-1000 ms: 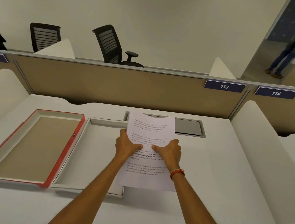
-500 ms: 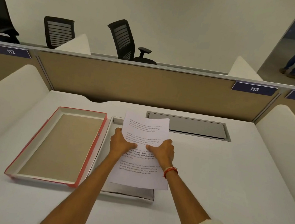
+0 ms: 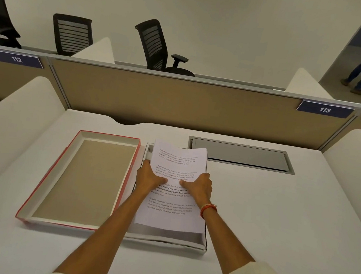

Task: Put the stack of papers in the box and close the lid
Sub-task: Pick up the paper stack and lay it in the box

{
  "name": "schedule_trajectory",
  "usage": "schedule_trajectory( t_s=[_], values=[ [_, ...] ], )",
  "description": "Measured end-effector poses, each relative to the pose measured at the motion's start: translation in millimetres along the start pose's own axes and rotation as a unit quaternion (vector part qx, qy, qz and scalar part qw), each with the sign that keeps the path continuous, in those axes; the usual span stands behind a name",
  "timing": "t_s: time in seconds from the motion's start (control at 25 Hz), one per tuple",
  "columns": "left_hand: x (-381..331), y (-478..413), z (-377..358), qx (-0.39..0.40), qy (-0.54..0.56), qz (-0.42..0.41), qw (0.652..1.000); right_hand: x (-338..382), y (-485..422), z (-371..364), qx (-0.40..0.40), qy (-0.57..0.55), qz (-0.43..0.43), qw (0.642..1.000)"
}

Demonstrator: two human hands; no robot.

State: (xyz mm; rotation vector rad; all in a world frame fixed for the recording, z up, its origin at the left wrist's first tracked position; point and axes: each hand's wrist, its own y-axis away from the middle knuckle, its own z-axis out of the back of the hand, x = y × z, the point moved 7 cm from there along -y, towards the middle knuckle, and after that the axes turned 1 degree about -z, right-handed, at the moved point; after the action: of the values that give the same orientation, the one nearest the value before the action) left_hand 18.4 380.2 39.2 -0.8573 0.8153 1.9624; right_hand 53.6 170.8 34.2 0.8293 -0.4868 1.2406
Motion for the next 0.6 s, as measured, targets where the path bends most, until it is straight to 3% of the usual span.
schedule_trajectory(
  t_s=[0.6],
  values=[
    [30.3,-12.8,-18.5,0.018,0.012,0.016,1.000,-11.1,-15.7,-28.3,0.065,0.028,0.003,0.997]
  ],
)
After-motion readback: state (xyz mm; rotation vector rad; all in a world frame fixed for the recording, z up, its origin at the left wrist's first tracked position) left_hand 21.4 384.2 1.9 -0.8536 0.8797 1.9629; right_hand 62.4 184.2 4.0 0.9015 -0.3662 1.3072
